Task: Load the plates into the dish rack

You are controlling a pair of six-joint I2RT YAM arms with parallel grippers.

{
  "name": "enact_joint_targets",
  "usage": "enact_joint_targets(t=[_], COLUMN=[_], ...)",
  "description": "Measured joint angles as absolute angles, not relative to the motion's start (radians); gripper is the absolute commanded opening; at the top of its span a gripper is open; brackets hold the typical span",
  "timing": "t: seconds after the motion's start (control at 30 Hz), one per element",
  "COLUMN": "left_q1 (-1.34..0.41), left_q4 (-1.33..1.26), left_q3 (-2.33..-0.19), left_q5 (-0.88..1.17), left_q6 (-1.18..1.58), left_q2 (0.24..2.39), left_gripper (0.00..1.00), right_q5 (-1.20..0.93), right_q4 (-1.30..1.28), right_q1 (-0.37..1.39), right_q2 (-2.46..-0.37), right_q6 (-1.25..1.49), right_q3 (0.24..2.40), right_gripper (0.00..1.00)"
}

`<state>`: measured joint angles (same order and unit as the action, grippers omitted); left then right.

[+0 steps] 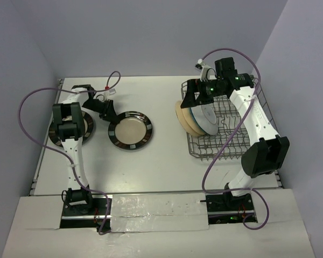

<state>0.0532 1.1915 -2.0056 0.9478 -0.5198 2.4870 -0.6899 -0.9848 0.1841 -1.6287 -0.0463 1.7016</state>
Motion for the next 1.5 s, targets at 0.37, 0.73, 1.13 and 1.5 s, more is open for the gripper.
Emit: enact_joint_targets(t=[0.37,0.73,1.13,1.5], left_q1=[0.038,0.031,-0.074,-0.171], left_q4=[1.232,1.260,1.287,1.302], left_q3=[-1.902,-1.880,-1.748,-1.745], left_q5=[1.024,1.052,1.124,1.171], left_q6=[-0.502,-0.585,-0.561,-0.500], left_q2=[2.487,2.273,1.927,1.838], left_gripper=[0.00,0.00,0.00,0.00], right_q5=[-0.748,-0.777,-0.758,-0.764], right_q4=[-0.973,-0.881,-0.818,-0.816], right_q1=[0.174,0.190,0.314,0.422], right_q2=[-1.629,-1.616,-1.627,-1.704], right_q6=[-0.035,0.055,0.047,-0.010], right_q3=[1.680,1.609,1.609,1.610], right_gripper=[1.00,1.00,1.00,0.93])
